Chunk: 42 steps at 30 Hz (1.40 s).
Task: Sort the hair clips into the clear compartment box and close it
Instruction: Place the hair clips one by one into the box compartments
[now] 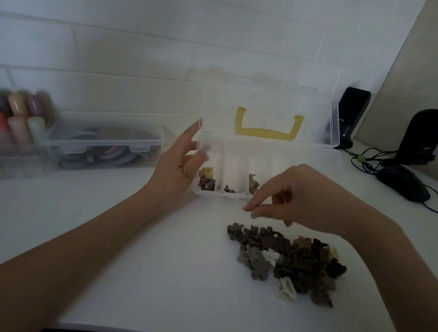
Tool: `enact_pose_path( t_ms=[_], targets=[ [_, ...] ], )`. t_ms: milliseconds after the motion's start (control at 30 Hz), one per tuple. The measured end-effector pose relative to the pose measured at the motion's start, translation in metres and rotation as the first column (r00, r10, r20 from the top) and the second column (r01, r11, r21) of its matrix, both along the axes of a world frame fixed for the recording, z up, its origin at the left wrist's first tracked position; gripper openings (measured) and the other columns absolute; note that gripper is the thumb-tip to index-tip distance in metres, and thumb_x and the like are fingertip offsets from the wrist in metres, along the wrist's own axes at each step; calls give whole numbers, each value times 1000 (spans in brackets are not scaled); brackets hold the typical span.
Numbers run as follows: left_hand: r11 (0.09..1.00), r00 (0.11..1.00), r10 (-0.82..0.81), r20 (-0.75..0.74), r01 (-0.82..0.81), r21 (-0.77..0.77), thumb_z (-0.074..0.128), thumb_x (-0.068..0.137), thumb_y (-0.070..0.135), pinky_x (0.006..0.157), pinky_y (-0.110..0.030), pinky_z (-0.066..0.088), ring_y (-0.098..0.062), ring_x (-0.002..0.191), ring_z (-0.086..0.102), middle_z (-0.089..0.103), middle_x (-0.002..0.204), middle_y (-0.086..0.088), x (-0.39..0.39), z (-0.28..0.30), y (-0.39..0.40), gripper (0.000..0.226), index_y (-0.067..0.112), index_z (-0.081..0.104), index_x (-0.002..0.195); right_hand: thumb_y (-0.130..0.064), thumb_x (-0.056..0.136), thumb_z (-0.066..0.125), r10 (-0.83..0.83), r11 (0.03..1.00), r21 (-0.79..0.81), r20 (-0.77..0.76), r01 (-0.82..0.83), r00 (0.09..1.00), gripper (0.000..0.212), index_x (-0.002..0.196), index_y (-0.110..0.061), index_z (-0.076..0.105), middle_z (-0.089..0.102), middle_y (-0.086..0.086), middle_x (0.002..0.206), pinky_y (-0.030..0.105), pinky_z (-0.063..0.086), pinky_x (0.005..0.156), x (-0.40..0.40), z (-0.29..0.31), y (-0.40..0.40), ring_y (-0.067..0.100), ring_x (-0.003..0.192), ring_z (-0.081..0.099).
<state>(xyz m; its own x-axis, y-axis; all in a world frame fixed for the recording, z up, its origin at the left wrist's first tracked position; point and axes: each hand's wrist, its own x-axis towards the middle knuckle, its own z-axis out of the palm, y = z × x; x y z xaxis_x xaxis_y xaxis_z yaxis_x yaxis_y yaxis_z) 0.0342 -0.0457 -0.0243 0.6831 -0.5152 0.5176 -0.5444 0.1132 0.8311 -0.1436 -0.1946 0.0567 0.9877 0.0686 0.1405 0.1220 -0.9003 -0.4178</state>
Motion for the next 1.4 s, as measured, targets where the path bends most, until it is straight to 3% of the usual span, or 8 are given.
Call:
enact_pose_path(
  t_ms=[133, 267, 367, 600, 767, 1100, 1267, 1400],
  targets=[
    [1000, 999, 12, 34, -12, 14, 45, 81, 48, 79, -10, 47, -14, 105, 64, 57, 125, -12, 3, -1, 0, 71, 27, 26, 146, -58, 73, 65, -37, 986, -163, -78, 24, 996, 34, 100, -39, 71, 52, -18, 47, 13, 32, 46, 8, -15, 11, -6, 47, 49],
    [1000, 999, 12, 45, -13, 24, 41, 76, 57, 79, -9, 47, -12, 106, 63, 58, 125, -8, 4, -1, 0, 77, 29, 24, 146, -53, 78, 64, -5, 977, -214, -102, -17, 995, 27, 95, -34, 72, 51, -20, 51, 16, 27, 48, 11, -24, 17, -8, 54, 49],
    [1000, 999, 17, 40, -18, 18, 44, 85, 47, 77, -9, 48, -10, 105, 63, 57, 126, -9, 4, -1, -1, 68, 28, 25, 146, -43, 76, 71, 32, 986, -164, -36, -37, 999, 20, 93, -33, 69, 53, -15, 54, 20, 36, 50, 12, -26, 16, 2, 55, 49],
    [1000, 999, 19, 37, -19, 17, 44, 88, 43, 82, -15, 52, -13, 105, 64, 57, 128, -8, 4, 0, -1, 62, 29, 26, 146, -39, 66, 80, 75, 996, 35, 190, -83, 979, 33, 91, -25, 63, 63, -14, 88, 22, 49, 59, 15, -30, 21, 10, 63, 58],
    [1000, 1000, 9, 12, -9, 8, 44, 87, 39, 82, -20, 53, -16, 105, 63, 55, 128, -9, 2, 0, -1, 63, 28, 25, 146, -29, 66, 83, 33, 989, 127, 279, -71, 960, 33, 91, -18, 64, 65, -14, 84, 8, 41, 53, 16, -32, 23, 12, 64, 61],
    [998, 994, 39, 100, -43, 39, 42, 83, 53, 92, -43, 53, -19, 106, 64, 57, 128, -11, 1, -1, 2, 68, 32, 24, 146, -27, 72, 78, -90, 986, 162, 414, 24, 906, 31, 87, -18, 53, 60, -16, 82, 16, 44, 51, 17, -35, 19, 15, 61, 58],
    [1000, 994, 11, 112, -14, 25, 42, 81, 54, 75, -12, 49, -12, 102, 64, 56, 126, -7, -4, 0, 1, 72, 30, 23, 147, -24, 78, 73, -171, 981, 161, 461, 108, 871, 25, 76, -21, 49, 57, -10, 78, 11, 39, 55, 20, -36, 15, 12, 68, 57],
    [1000, 991, 16, 131, -19, 22, 40, 80, 54, 73, -13, 52, -5, 98, 63, 56, 122, -2, -9, 2, 1, 66, 39, 22, 141, -21, 76, 75, -186, 970, 225, 469, 86, 863, 24, 74, -21, 52, 56, -13, 75, 8, 37, 55, 21, -38, 17, 13, 70, 57]
  ],
)
